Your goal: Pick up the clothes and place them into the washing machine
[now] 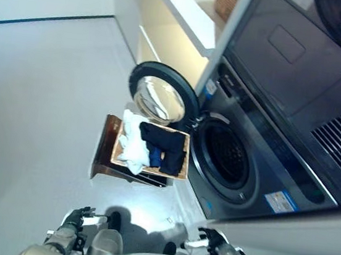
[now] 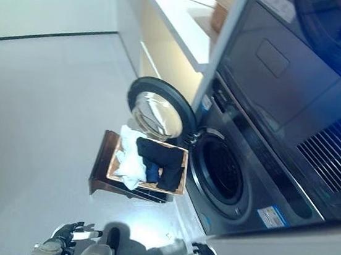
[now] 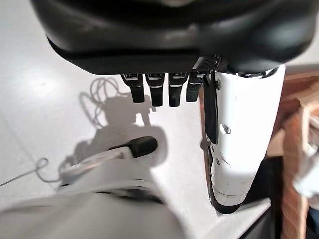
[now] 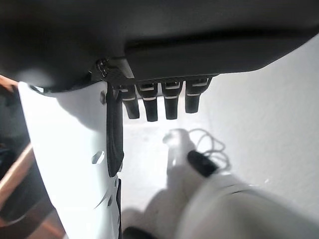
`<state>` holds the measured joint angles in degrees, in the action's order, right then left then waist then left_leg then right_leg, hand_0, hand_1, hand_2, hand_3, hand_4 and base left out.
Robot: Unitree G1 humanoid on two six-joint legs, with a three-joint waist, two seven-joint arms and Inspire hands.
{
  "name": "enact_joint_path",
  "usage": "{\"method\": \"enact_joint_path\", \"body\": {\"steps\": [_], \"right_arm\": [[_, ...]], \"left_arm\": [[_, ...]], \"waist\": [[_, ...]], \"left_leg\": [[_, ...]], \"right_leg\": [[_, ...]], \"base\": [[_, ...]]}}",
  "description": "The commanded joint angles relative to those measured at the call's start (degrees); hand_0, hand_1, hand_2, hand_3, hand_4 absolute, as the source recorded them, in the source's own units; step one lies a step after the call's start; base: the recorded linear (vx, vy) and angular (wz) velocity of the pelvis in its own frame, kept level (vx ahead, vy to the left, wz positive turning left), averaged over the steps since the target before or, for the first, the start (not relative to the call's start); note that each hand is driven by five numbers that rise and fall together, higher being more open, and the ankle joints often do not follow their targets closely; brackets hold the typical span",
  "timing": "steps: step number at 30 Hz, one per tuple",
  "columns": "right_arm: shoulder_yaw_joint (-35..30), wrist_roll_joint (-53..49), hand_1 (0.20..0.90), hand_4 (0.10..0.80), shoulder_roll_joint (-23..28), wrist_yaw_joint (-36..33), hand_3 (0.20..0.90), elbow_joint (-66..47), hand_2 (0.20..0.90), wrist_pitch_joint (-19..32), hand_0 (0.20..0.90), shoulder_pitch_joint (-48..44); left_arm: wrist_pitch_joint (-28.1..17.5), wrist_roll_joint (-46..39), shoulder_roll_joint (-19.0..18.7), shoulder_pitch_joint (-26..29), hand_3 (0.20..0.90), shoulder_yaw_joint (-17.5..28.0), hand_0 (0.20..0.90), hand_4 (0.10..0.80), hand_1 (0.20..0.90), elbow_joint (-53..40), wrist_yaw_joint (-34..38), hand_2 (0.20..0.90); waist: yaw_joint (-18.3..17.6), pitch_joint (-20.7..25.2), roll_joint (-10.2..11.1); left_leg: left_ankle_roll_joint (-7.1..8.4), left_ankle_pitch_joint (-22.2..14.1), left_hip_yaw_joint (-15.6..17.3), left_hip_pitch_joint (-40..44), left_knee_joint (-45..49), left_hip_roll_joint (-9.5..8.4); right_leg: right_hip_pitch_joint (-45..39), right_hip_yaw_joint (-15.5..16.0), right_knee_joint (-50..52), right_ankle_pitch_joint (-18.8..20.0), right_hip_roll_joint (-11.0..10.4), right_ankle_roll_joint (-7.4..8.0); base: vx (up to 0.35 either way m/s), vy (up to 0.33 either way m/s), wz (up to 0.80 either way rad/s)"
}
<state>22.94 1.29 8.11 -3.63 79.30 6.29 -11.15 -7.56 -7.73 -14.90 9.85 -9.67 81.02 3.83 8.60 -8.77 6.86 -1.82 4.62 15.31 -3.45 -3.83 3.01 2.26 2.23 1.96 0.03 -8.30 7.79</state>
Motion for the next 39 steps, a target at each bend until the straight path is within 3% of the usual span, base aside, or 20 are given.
{"method": "enact_joint_path", "body": {"steps": [1,7,11,12,13,14,15,16,18,19,20,22,23,24,27,28,30,31,33,39], "right_arm": [[1.5,0.5,0.9,0.8,3.2,-0.9,0.9,-1.9,0.9,1.0,0.9,-3.8],[3.5,2.1,0.9,0.8,3.0,-1.3,0.9,-2.8,0.9,1.4,0.9,-4.2],[3.0,2.2,0.9,0.8,3.5,-1.3,0.9,-2.7,0.9,1.2,0.9,-4.3],[2.4,2.1,0.9,0.8,3.7,-1.3,0.9,-2.3,0.9,1.2,0.9,-3.9],[1.6,1.8,0.9,0.8,4.3,-1.3,0.9,-2.1,0.9,1.2,0.9,-3.4],[1.6,1.8,0.9,0.8,4.3,-1.3,0.9,-2.1,0.9,1.2,0.9,-3.4],[1.0,1.4,0.9,0.8,4.9,-1.3,0.9,-1.9,0.9,1.0,0.9,-3.3],[1.0,1.3,0.9,0.8,5.0,-1.1,0.9,-2.2,0.9,1.1,0.9,-3.2],[0.9,1.3,0.9,0.8,5.5,-1.1,0.9,-2.1,0.9,1.2,0.9,-2.7],[0.9,1.3,0.9,0.8,5.5,-1.1,0.9,-2.1,0.9,1.2,0.9,-2.7],[0.5,1.1,0.9,0.8,5.4,-1.0,0.9,-1.8,0.9,1.2,0.9,-2.1],[0.3,1.4,0.9,0.8,5.3,-1.1,0.9,-1.5,0.9,1.2,0.9,-2.0],[0.3,1.4,0.9,0.8,5.3,-1.1,0.9,-1.5,0.9,1.2,0.9,-2.0],[0.0,1.9,0.9,0.8,5.3,-1.2,0.9,-1.8,0.9,0.9,0.9,-1.9],[-0.3,1.9,0.9,0.8,5.3,-1.1,0.9,-1.7,0.9,0.9,0.9,-1.4],[-0.4,1.7,0.9,0.8,5.5,-1.2,0.9,-1.5,0.9,1.0,0.9,-1.6],[-0.5,1.9,0.9,0.8,5.6,-1.1,0.9,-1.3,0.9,0.9,0.9,-1.0],[-0.9,2.6,0.9,0.8,6.4,-1.0,0.9,-1.6,0.9,1.0,0.9,-0.4],[-0.7,3.3,0.9,0.8,6.9,-1.0,0.9,-0.7,0.9,0.9,0.9,-0.3],[-0.4,3.5,0.9,0.8,7.6,-1.4,0.9,-0.6,0.9,0.9,0.9,-1.5]], "left_arm": [[-1.6,0.4,2.9,4.1,0.9,-0.4,0.9,0.8,0.9,1.3,1.0,0.9],[-1.5,0.9,3.9,3.5,0.9,-1.3,0.9,0.8,0.9,1.3,1.4,0.9],[-1.4,1.0,3.2,4.3,0.9,-1.5,0.9,0.8,0.9,1.0,1.5,0.9],[-1.3,1.4,3.3,4.3,0.9,-1.7,0.9,0.8,0.9,1.1,1.4,0.9],[-1.3,2.6,3.2,4.2,0.9,-2.4,0.9,0.8,0.9,0.8,1.0,0.9],[-1.3,2.6,3.2,4.2,0.9,-2.4,0.9,0.8,0.9,0.8,1.0,0.9],[-1.2,3.4,2.7,4.5,0.9,-3.1,0.9,0.8,0.9,0.3,0.8,0.9],[-1.1,3.4,2.5,4.5,0.9,-3.1,0.9,0.8,0.9,0.0,0.7,0.9],[-1.3,4.2,2.1,4.3,0.9,-3.3,0.9,0.8,0.9,0.2,0.6,0.9],[-1.3,4.2,2.1,4.3,0.9,-3.3,0.9,0.8,0.9,0.2,0.6,0.9],[-1.6,4.6,1.8,4.3,0.9,-3.1,0.9,0.8,0.9,0.9,0.8,0.9],[-1.8,4.2,1.5,4.6,0.9,-2.4,0.9,0.8,0.9,1.5,1.0,0.9],[-1.9,4.2,1.5,4.6,0.9,-2.4,0.9,0.8,0.9,1.5,1.0,0.9],[-1.8,3.4,1.7,4.2,0.9,-1.4,0.9,0.8,0.9,1.8,1.0,0.9],[-1.8,1.6,1.8,4.0,0.9,-0.5,0.9,0.8,0.9,1.3,0.7,0.9],[-1.7,1.5,1.7,4.1,0.9,-0.5,0.9,0.8,0.9,1.2,0.4,0.9],[-1.9,1.4,1.8,3.9,0.9,-0.7,0.9,0.8,0.9,1.4,0.4,0.9],[-1.8,1.7,2.3,3.7,0.9,-0.8,0.9,0.8,0.9,1.2,0.4,0.9],[-1.9,2.2,3.1,3.7,0.9,-1.6,0.9,0.8,0.9,1.1,0.2,0.9],[-1.7,2.2,4.8,3.5,0.9,-2.8,0.9,0.8,0.9,1.0,0.0,0.9]], "waist": [[0.6,0.5,-1.7],[0.9,0.0,-0.6],[0.6,-0.3,0.5],[0.6,-0.3,0.6],[0.1,0.0,0.3],[0.1,0.2,0.3],[-1.3,-0.9,-1.3],[-2.1,-1.3,-2.5],[-3.6,-2.4,-4.2],[-3.6,-2.4,-4.3],[-4.1,-2.4,-4.5],[-5.4,-2.4,-4.5],[-5.5,-2.5,-4.6],[-6.2,-2.8,-4.2],[-5.8,-3.0,-3.2],[-6.2,-2.7,-3.3],[-6.3,-2.2,-3.4],[-6.7,-0.1,-4.0],[-6.9,0.8,-4.5],[-6.9,1.2,-5.5]], "left_leg": [[3.96,3.7,-3.1,-6.5,-1.1,2.85],[3.76,2.7,-4.3,-8.0,0.9,2.8],[3.17,-1.9,-5.2,-12.4,9.9,1.72],[2.75,-2.7,-5.3,-12.2,10.3,1.21],[1.61,-3.3,-5.3,-10.7,8.9,-0.08],[1.63,-3.2,-5.3,-10.9,8.9,0.02],[0.61,-2.9,-5.7,-7.8,6.6,-0.27],[0.37,-2.6,-5.8,-6.1,5.3,0.26],[0.8,-2.0,-5.6,-2.2,2.1,0.03],[0.83,-2.0,-5.5,-2.2,2.1,0.11],[1.77,-2.1,-4.7,0.1,0.5,-0.01],[3.05,-2.8,-4.5,2.7,-1.2,-0.01],[3.06,-3.0,-4.6,2.9,-1.2,0.07],[3.85,-4.3,-4.5,5.6,-1.2,0.27],[4.37,-5.1,-3.9,7.2,-0.6,0.76],[4.54,-4.9,-4.4,7.4,-0.7,1.05],[4.99,-4.9,-4.3,8.0,-1.2,1.84],[6.0,-4.9,-4.9,7.7,-1.2,2.66],[6.46,-4.6,-5.4,7.3,-1.2,3.07],[7.09,-4.0,-5.8,6.7,-1.2,3.71]], "right_leg": [[-4.2,-2.6,2.0,-1.3,0.7,-0.29],[-4.8,-2.5,0.1,-0.9,0.9,-0.16],[-5.0,-2.6,2.0,0.2,-0.2,0.16],[-5.0,-2.7,4.2,1.1,-0.6,0.37],[-2.5,-3.1,10.7,6.6,-1.1,0.59],[-2.3,-3.2,10.7,6.7,-1.0,0.56],[2.8,-4.9,20.1,12.1,0.2,-0.18],[5.2,-5.2,22.9,11.6,1.8,-0.7],[8.7,-5.2,22.3,5.8,4.1,-1.72],[8.7,-5.3,22.2,5.9,4.2,-1.75],[8.5,-4.2,14.2,3.7,2.7,-1.5],[11.5,-4.3,2.9,7.4,0.6,0.06],[11.1,-4.2,2.6,7.5,0.7,0.07],[13.1,-3.5,-0.1,11.1,-0.4,1.41],[10.3,-2.2,1.1,10.1,-0.3,0.97],[9.7,-3.8,2.2,9.4,0.8,0.64],[9.0,-3.2,2.0,9.2,1.1,0.4],[6.7,0.1,0.2,9.0,1.2,0.04],[5.5,1.3,-0.9,8.6,1.4,-0.1],[5.2,1.5,-0.2,7.6,1.9,-0.85]], "base": [[0.071,-0.009,-0.07],[0.069,-0.008,0.02],[0.073,0.019,0.11],[0.149,0.137,0.19],[0.148,0.136,0.18],[0.166,0.225,0.14],[0.102,0.188,0.14],[0.16,0.256,-0.09],[0.149,0.135,-0.16],[0.224,0.039,0.07],[0.228,-0.035,0.12],[0.247,-0.074,0.04],[0.236,-0.125,-0.1],[0.148,-0.086,-0.02],[0.149,-0.13,0.11],[0.149,-0.153,0.23],[0.163,-0.133,0.4],[0.158,-0.111,0.48],[0.154,-0.136,0.57],[0.051,-0.086,0.14]]}}
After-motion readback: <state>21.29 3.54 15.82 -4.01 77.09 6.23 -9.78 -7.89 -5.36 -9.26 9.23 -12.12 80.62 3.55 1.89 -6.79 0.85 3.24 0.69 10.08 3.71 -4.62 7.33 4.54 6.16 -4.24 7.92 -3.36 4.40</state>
